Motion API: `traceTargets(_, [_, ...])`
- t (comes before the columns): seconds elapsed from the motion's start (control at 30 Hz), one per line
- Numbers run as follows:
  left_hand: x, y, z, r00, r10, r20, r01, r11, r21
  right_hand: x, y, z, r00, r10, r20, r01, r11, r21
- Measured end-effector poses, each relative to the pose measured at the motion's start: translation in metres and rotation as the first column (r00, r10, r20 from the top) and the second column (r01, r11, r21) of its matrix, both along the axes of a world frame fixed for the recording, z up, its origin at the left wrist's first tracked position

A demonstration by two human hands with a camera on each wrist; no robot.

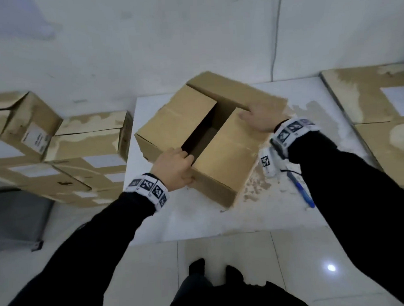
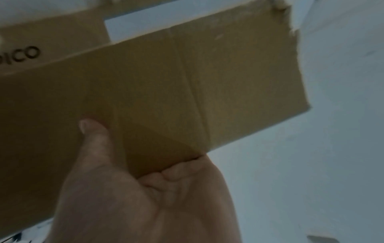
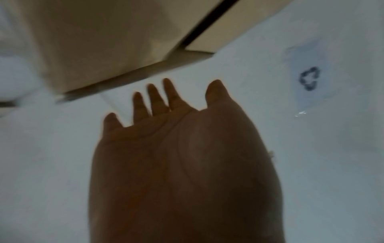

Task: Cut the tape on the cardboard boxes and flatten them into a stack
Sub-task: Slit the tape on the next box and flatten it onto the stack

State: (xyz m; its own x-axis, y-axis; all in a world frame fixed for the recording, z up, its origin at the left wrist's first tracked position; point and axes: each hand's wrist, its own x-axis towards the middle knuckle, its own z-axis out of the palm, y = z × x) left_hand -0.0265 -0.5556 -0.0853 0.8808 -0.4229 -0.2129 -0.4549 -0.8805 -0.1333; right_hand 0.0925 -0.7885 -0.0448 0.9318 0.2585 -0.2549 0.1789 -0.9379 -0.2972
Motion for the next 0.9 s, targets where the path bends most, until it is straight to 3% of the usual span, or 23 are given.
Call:
traceTargets(0.03, [0.000, -0.004, -0.001, 1.000, 0.007, 0.002, -0.007, 1.000, -0.013, -0.006, 0.020, 0.003, 0.989, 0.142, -0.035, -0.143, 0.989, -0.023])
traceTargets(0.1, [0.001, -0.011, -0.004, 0.999, 0.040, 0.006, -0.039, 0.999, -0.027, -0.020, 0.052, 0.005, 0.903, 0.345, -0.255, -0.387, 0.912, -0.136])
traceTargets(0.13, [0.002, -0.015, -0.004, 0.998, 0.058, 0.006, -0.058, 0.998, -0.026, -0.023, 0.060, 0.009, 0.878, 0.351, -0.326, -0.427, 0.881, -0.203])
traceTargets(0.2, [0.005, -0.020, -0.004, 0.997, 0.083, 0.004, -0.083, 0.997, -0.004, -0.029, 0.056, 0.032, 0.904, 0.342, -0.256, -0.399, 0.891, -0.217])
traceTargets(0.3, [0.004, -0.018, -0.002, 0.997, 0.080, 0.016, -0.080, 0.997, 0.014, -0.048, 0.016, 0.082, 0.954, 0.260, 0.147, -0.234, 0.957, -0.171])
traceTargets(0.37, [0.000, -0.016, 0.005, 0.998, 0.052, 0.026, -0.053, 0.998, 0.025, -0.073, -0.022, 0.098, 0.976, 0.101, 0.195, -0.048, 0.964, -0.260])
traceTargets(0.47, [-0.003, -0.004, 0.034, 0.992, -0.001, 0.126, -0.010, 0.996, 0.085, -0.106, -0.051, 0.076, 0.972, -0.216, -0.092, 0.178, 0.935, -0.307])
traceTargets(0.57, [0.001, 0.038, 0.067, 0.936, 0.139, 0.323, -0.156, 0.987, 0.028, -0.112, -0.035, 0.029, 0.814, -0.389, -0.431, 0.389, 0.917, -0.093])
traceTargets(0.63, [0.010, 0.081, 0.077, 0.879, 0.329, 0.346, -0.340, 0.940, -0.030, -0.108, -0.010, 0.007, 0.685, -0.445, -0.577, 0.608, 0.785, 0.117])
traceTargets(0.67, [0.018, 0.103, 0.075, 0.864, 0.417, 0.282, -0.426, 0.904, -0.034, -0.105, -0.001, -0.002, 0.646, -0.467, -0.604, 0.682, 0.709, 0.180])
traceTargets(0.73, [0.035, 0.140, 0.058, 0.838, 0.545, 0.026, -0.543, 0.838, -0.064, -0.101, 0.015, -0.017, 0.647, -0.519, -0.559, 0.729, 0.636, 0.253])
traceTargets(0.83, [0.050, 0.163, 0.026, 0.748, 0.526, -0.405, -0.640, 0.733, -0.231, -0.102, 0.023, -0.033, 0.682, -0.547, -0.485, 0.724, 0.598, 0.344])
traceTargets(0.9, [0.057, 0.163, 0.020, 0.721, 0.480, -0.500, -0.667, 0.676, -0.312, -0.108, 0.023, -0.033, 0.673, -0.534, -0.511, 0.739, 0.518, 0.431])
